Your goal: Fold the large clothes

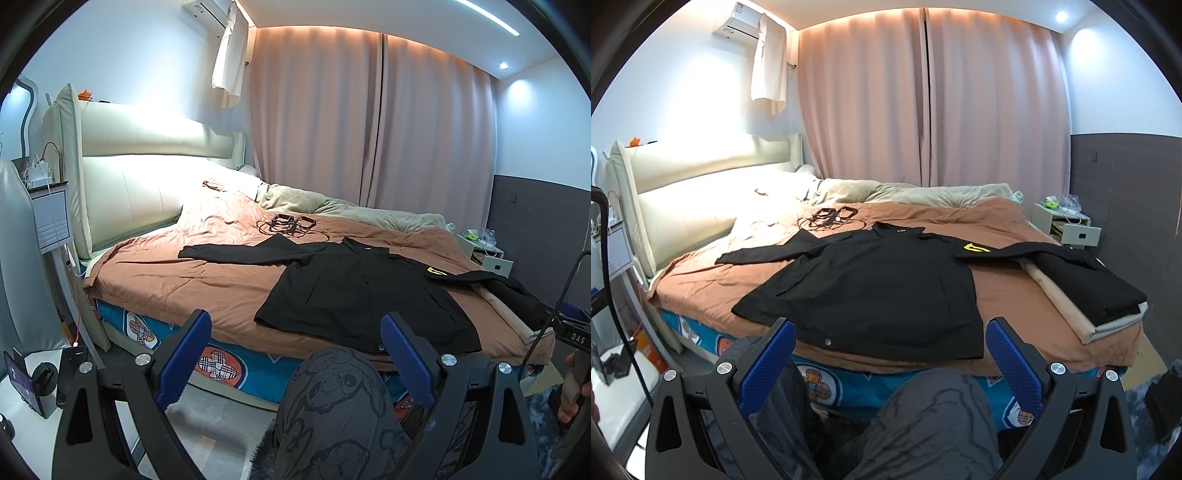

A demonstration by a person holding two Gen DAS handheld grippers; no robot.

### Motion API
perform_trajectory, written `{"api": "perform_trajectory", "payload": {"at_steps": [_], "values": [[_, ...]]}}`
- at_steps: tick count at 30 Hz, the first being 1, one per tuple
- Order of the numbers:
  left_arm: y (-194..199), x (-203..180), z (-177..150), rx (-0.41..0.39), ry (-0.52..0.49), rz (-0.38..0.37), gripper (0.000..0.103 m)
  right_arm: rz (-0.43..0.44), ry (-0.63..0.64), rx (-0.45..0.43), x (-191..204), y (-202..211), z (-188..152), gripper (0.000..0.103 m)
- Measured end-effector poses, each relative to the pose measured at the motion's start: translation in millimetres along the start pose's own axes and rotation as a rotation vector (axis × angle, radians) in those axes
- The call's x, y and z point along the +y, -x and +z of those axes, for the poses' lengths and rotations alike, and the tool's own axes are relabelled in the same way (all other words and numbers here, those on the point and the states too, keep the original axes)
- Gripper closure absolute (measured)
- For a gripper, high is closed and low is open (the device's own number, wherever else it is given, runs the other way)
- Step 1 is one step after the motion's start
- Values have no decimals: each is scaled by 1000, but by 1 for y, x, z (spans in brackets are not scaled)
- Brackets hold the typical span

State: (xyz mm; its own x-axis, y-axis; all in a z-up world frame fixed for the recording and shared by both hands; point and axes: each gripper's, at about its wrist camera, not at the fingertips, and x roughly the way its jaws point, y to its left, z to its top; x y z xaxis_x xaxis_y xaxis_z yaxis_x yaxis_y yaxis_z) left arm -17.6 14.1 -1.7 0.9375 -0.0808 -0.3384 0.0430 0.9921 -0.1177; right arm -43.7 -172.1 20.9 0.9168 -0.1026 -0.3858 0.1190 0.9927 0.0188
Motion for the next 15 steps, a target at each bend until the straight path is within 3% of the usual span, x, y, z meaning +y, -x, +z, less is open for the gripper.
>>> {"api": "perform_trajectory", "payload": {"at_steps": [15], "values": [[-12, 1, 7, 15, 16, -2, 8, 1, 2, 10, -1, -13, 9, 0]]}}
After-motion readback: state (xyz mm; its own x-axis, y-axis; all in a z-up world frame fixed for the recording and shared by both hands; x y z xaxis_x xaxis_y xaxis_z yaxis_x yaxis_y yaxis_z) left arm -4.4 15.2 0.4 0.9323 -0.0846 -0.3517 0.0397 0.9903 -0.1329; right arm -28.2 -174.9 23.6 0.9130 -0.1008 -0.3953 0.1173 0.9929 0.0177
